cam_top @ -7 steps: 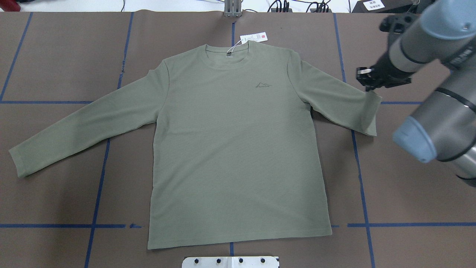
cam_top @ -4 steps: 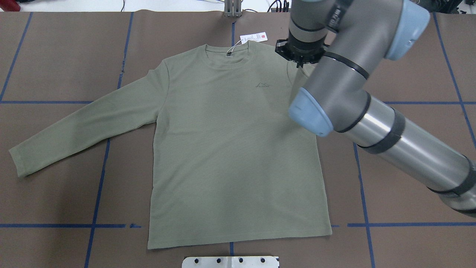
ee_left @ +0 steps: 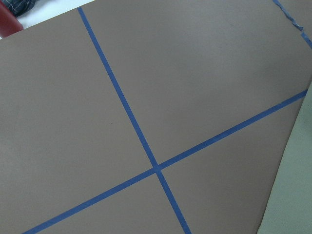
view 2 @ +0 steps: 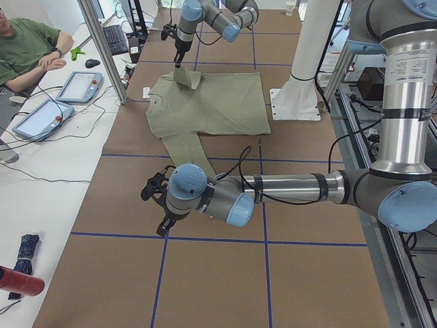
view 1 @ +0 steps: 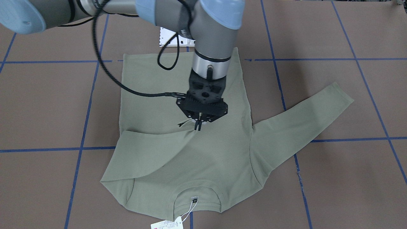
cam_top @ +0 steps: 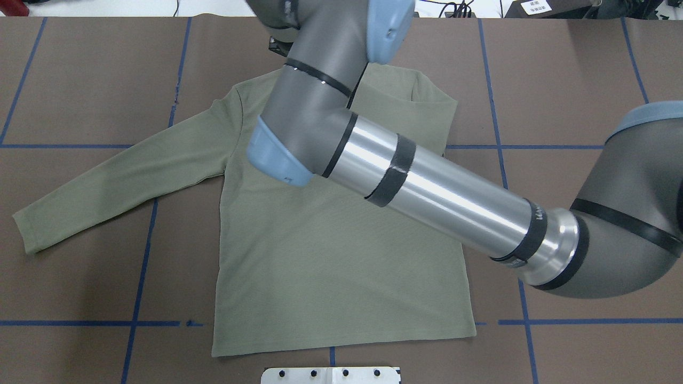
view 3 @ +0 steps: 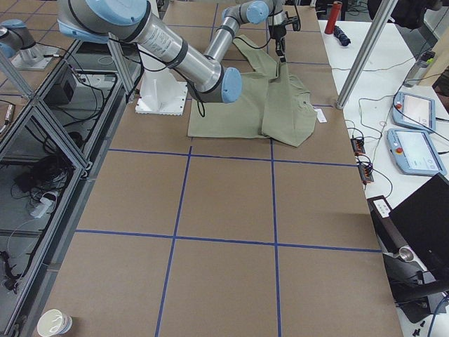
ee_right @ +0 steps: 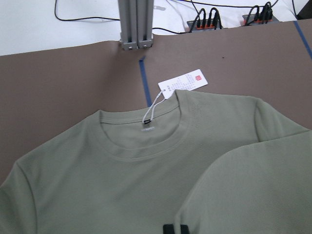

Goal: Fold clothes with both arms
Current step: 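Carry the grasped cuff across the shirt toward the collar and release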

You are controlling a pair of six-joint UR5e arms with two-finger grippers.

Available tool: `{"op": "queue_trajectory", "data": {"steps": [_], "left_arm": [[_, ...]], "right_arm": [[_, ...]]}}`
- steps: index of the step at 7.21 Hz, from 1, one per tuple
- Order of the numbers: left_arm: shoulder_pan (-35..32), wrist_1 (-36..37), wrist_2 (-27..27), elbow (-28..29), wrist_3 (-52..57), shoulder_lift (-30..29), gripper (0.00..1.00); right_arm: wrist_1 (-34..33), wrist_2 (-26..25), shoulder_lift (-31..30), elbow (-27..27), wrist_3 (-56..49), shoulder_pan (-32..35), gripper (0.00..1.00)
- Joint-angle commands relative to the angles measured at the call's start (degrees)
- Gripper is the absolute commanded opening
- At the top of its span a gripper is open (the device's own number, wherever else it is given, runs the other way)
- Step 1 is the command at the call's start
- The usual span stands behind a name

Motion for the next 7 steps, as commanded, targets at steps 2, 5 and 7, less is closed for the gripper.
{"op": "queue_trajectory", "data": {"steps": [2,5,7], "left_arm": [[0.00,0.00,-0.03,0.55,0.01,0.06,1.00],[0.00,0.00,-0.03,0.55,0.01,0.06,1.00],[0.00,0.00,-0.03,0.46,0.01,0.06,1.00]], "right_arm": [[7.83,-13.15,3.76,-9.47,5.73,-10.96,0.00],[9.07,-16.26,6.66,-13.00,12.52,-12.57,0.00],[12.66,-16.26,6.66,-15.53,11.74,-12.48,0.55]]}}
